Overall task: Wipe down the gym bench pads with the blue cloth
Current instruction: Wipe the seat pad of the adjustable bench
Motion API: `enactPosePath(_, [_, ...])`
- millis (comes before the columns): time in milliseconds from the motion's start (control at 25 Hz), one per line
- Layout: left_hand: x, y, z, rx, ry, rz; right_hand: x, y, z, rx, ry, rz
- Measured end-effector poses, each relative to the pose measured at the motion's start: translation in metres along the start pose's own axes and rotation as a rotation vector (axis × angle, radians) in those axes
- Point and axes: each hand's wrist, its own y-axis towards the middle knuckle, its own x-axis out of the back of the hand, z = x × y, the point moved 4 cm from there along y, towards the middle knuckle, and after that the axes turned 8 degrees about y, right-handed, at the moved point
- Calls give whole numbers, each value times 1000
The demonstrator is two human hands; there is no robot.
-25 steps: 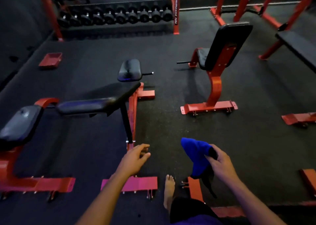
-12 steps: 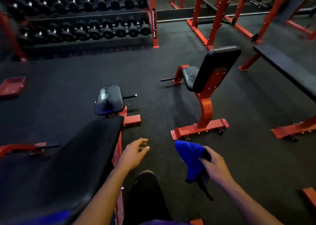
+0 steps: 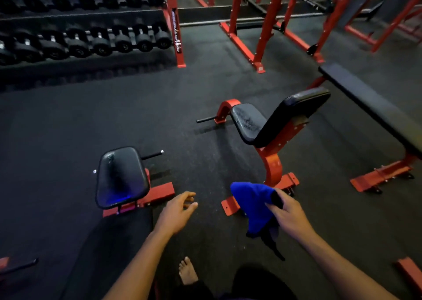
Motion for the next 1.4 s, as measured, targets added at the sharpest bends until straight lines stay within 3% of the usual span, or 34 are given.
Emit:
enactPosePath(280, [25, 149, -55, -115, 56, 123, 10, 122, 8, -22, 59, -99])
enactPosePath(480, [45, 252, -86, -207, 241, 285, 49, 230, 15, 3, 234, -363])
enactPosePath(560, [66, 292, -95, -247, 284, 268, 62, 263, 17, -6, 263, -442])
enactPosePath(720, [99, 375, -115, -221, 202, 216, 85, 332, 25, -35, 341, -494])
enactPosePath(920, [96, 481, -131, -313, 254, 389, 90, 418, 30, -104, 393, -617])
enactPosePath(1120, [136, 607, -163, -405, 327, 472, 74, 501, 45, -227, 396, -667])
enactPosePath(1400, [154, 770, -268, -615, 509, 574, 102, 563, 50, -341, 438, -975])
